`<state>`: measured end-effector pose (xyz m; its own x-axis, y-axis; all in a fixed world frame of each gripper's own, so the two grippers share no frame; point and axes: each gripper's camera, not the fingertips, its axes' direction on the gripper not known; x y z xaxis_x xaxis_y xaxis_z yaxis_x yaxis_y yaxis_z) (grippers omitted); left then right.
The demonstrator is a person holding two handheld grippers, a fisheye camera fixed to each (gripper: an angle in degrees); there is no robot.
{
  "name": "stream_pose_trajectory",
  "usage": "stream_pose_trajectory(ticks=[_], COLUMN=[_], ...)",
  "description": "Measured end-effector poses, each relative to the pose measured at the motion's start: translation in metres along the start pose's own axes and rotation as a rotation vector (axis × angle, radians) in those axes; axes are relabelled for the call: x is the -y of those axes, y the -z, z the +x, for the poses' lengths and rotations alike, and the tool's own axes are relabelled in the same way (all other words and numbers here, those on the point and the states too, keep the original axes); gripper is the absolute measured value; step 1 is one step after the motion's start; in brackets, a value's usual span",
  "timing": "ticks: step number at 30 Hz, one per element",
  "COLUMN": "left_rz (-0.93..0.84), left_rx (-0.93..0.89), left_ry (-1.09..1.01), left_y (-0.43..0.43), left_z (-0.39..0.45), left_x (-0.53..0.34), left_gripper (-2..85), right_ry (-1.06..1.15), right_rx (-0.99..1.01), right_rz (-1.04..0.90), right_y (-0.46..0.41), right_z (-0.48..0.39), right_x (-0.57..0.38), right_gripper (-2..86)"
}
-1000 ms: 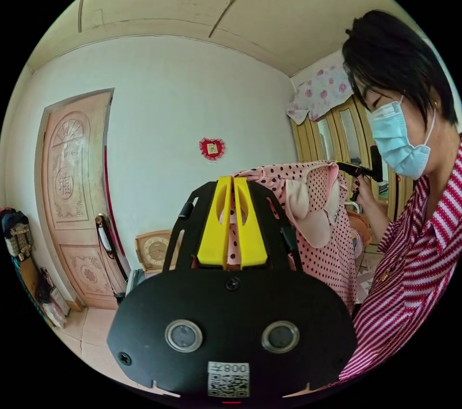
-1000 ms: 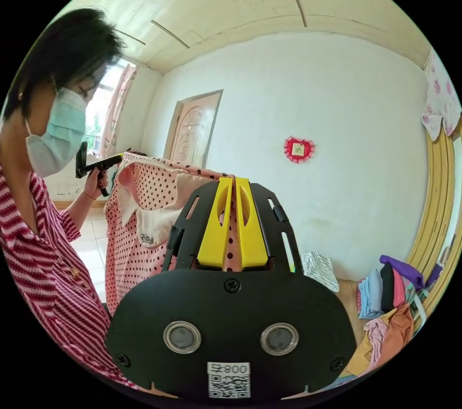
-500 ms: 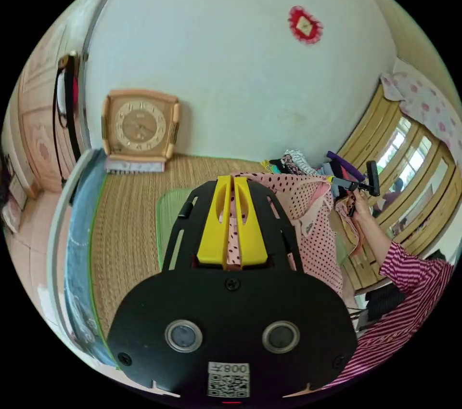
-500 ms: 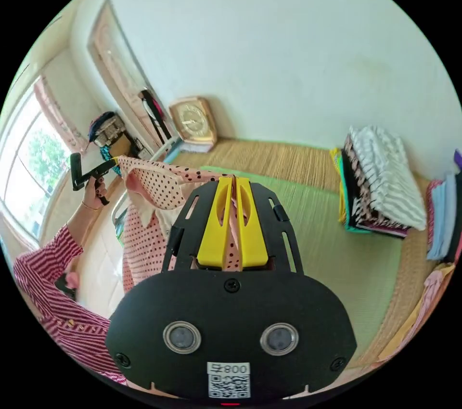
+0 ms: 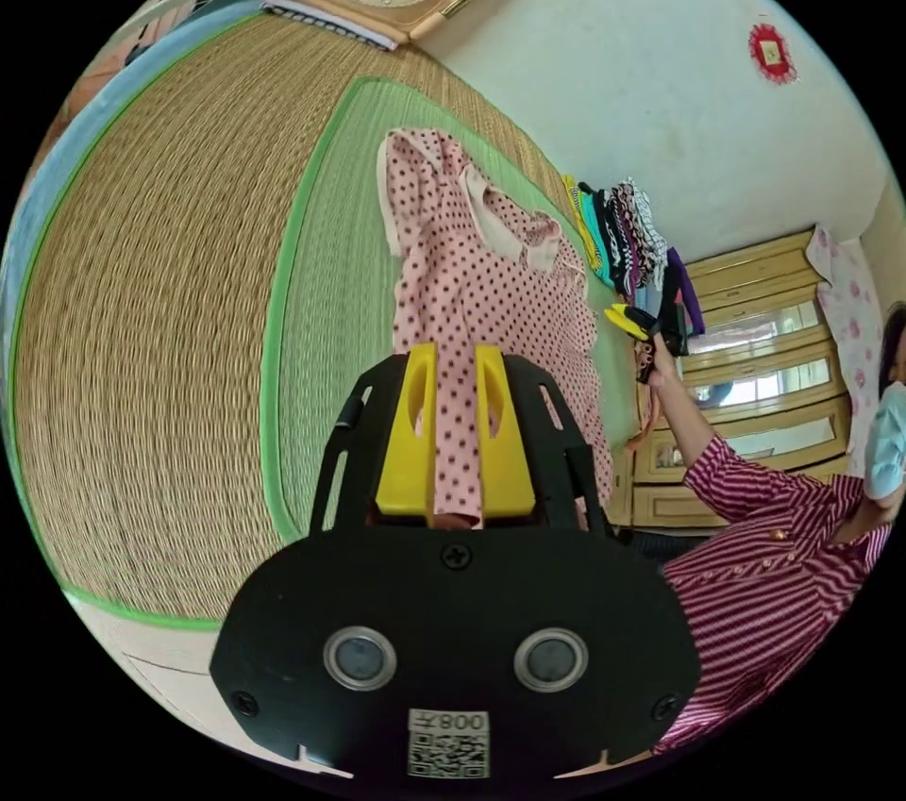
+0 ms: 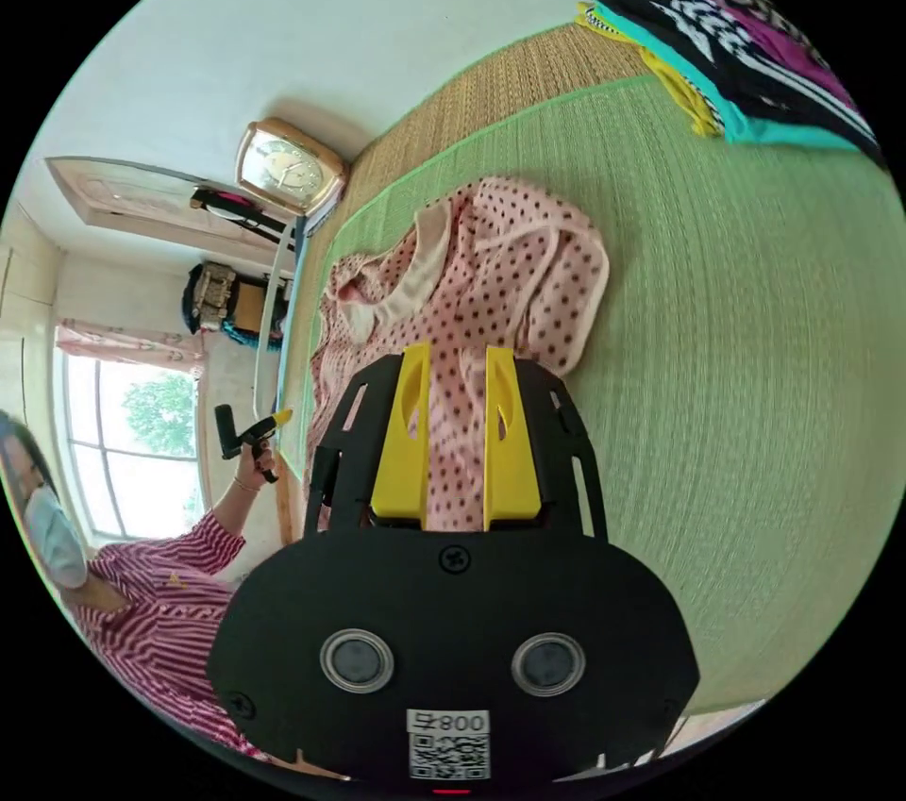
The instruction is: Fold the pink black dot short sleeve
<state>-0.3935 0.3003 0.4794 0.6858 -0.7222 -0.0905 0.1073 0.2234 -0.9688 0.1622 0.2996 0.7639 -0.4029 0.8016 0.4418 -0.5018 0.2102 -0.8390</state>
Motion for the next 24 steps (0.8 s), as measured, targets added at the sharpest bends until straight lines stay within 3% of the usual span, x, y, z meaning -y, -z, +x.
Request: stream_pose_trajectory(ticks=[11,24], left_rz=[-0.139,-0.152], left_rx=[-0.180,-0.181], left_ry=[0.198,0.219], left_y=[0.029,0.052], left_z=[-0.008,-0.013], left_x=[-0.029,0.048], left_gripper=[12.5,7.8], right_ry=[-0.200,-0.269], right_rx=[0.153,0.339], right_rz=[-0.087,-0.123], right_y=[0.094,0.103], right_z=[0.057,0.084], right_x=[-0.258,-0.290], right_gripper=[11.6,8.8])
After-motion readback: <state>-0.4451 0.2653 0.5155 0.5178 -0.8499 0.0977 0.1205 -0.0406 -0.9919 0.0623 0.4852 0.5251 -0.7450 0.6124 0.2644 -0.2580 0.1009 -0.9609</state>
